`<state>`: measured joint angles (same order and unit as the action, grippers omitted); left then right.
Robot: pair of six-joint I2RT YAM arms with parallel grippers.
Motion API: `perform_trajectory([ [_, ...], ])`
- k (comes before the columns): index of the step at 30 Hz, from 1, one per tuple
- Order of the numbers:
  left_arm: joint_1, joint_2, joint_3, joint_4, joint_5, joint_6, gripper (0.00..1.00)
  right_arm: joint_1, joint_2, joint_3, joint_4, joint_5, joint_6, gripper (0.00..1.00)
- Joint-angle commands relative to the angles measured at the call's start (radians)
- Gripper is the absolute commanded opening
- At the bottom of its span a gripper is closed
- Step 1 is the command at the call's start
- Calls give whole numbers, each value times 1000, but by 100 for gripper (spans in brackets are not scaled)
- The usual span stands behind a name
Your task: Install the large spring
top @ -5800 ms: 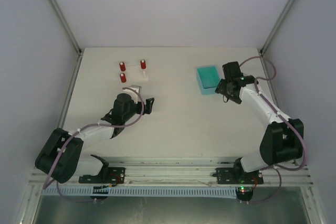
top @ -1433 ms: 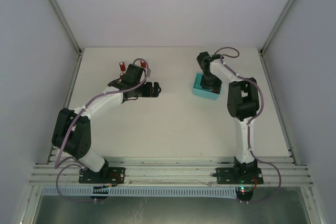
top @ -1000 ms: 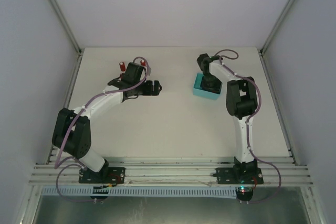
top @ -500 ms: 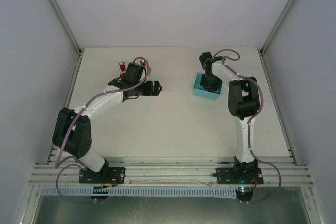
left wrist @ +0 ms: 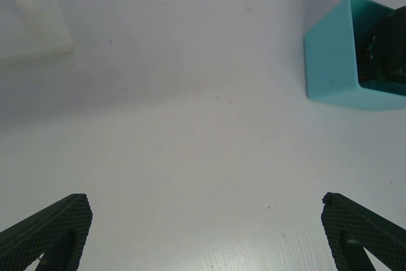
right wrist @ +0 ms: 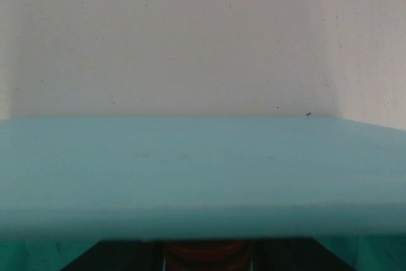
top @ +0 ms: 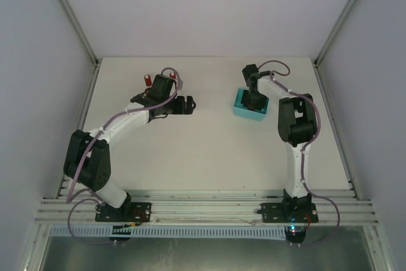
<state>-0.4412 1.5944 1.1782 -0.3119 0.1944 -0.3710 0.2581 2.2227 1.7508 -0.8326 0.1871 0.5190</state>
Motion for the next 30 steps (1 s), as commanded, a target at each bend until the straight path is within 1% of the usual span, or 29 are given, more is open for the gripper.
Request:
perform_trajectory([
  [1,4,15,49,-17,-2,-12,99,-3,16,-44,-6,-25,-27,36],
  [5,4,15,60,-30,-19,-14,99,-3,-7,-37,22,-28,-66,27],
  [8,13,20,79,-60,-76,-28,99,-3,-39,-30,37,-26,-98,23],
  [10,29,19,79,-62,-88,-49,99,-5,-58,-15,27,-26,-113,21],
  [14,67,-5,64,-47,-82,-95,99,-5,-120,-9,23,-29,-144,18],
  [19,112,-51,28,-3,-57,-150,99,-5,-230,-54,30,-37,-198,16],
  [20,117,-54,25,5,-48,-152,99,-5,-255,-69,36,-46,-211,15],
  [22,123,-51,32,23,16,-154,99,-5,-316,-106,53,-82,-238,15],
  [25,122,-31,58,52,87,-161,99,2,-422,-187,129,-170,-288,14],
  [28,119,-12,79,108,173,-189,93,22,-517,-262,199,-250,-353,14],
  [30,110,3,90,143,216,-204,91,42,-577,-303,224,-293,-401,13],
])
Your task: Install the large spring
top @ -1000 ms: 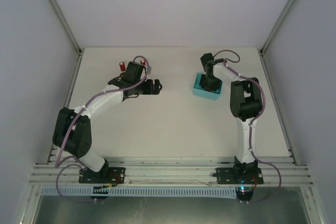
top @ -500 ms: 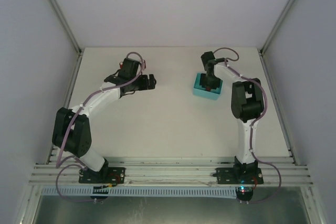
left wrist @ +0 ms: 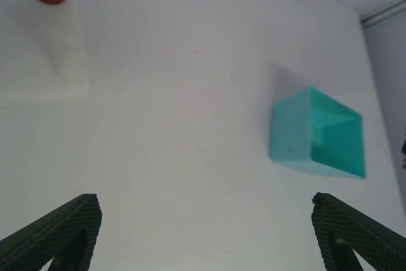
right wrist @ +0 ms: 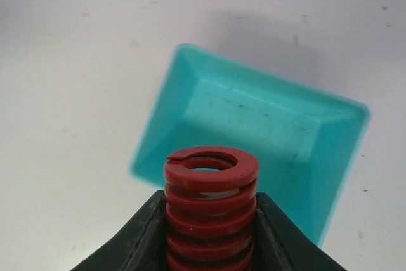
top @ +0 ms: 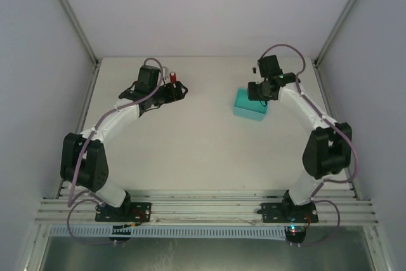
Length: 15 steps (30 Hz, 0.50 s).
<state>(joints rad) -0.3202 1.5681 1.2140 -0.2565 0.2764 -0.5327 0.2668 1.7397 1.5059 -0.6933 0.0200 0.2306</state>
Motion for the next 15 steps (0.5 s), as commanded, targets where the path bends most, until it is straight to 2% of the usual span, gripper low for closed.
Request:
perform_trajectory([
  [1,-21,36,64,101,154,-45,89,48,-120,-78,98,-136,-141,11],
  [4,-42,65,95,132,221,-47,82,104,-203,-135,148,-169,-202,9],
  [8,-72,103,128,180,322,-44,67,170,-287,-235,273,-233,-278,8],
  [15,-133,120,177,203,386,-12,65,249,-313,-278,373,-243,-322,7],
])
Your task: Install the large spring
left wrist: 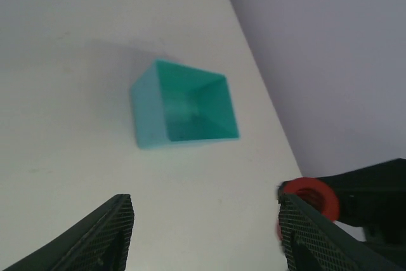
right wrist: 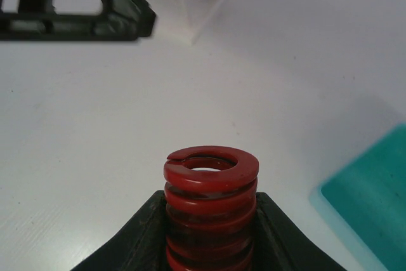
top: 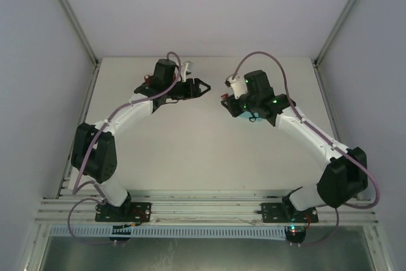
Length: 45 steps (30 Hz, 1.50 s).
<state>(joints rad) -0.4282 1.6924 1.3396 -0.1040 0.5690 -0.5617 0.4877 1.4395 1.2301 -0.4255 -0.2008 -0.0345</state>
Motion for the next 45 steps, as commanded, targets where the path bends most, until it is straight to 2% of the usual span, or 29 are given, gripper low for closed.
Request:
perform_trajectory([
  [1,-29,-7,43,69,108,6,66,37,-13,-6,116,-17,-61,7],
  [8,-55,1,38,101,160,-3,67,68,8,4,148,10,-78,6],
  [13,-56,12,35,119,189,-24,64,79,23,18,152,19,-89,6],
  [23,-63,50,49,50,242,-10,59,86,32,19,184,57,-88,5],
  [30,-75,78,66,98,274,-63,55,90,34,3,206,25,-111,5],
  [35,-75,90,74,87,287,-74,49,95,44,10,208,31,-128,5],
  [38,-75,86,72,93,300,-86,42,95,50,12,206,33,-138,5],
  [45,-75,75,87,88,317,-101,8,95,57,-1,208,39,-145,7],
])
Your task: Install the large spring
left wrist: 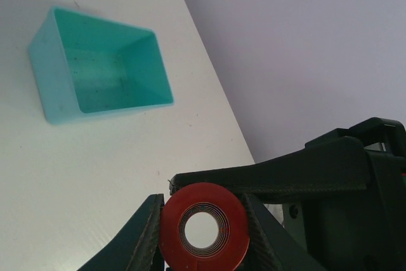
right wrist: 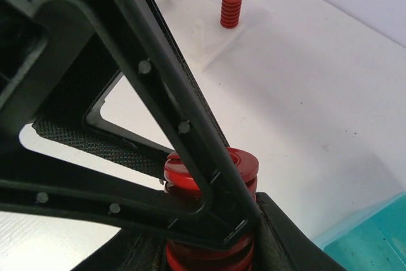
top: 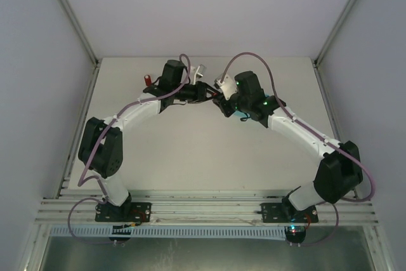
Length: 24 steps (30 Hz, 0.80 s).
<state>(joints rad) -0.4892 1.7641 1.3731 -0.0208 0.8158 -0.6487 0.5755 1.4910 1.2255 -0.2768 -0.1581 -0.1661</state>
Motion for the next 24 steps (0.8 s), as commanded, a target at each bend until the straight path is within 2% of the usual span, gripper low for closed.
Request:
perform_trajectory([
  [1,-13,3,54,5,70,-17,5,7,7,3,59,-2,-13,9],
  [4,-11,1,57,9,66,-32,0,7,6,-2,53,11,-12,21],
  [10,3,-8,58,6,-10,-47,0,6,-43,-48,22,44,9,65],
  [16,39,-6,112,-79,-189,23,0,4,-152,-131,-24,79,69,99],
  [24,74,36,231,-218,-546,193,0,-19,-261,-146,-174,221,235,99],
])
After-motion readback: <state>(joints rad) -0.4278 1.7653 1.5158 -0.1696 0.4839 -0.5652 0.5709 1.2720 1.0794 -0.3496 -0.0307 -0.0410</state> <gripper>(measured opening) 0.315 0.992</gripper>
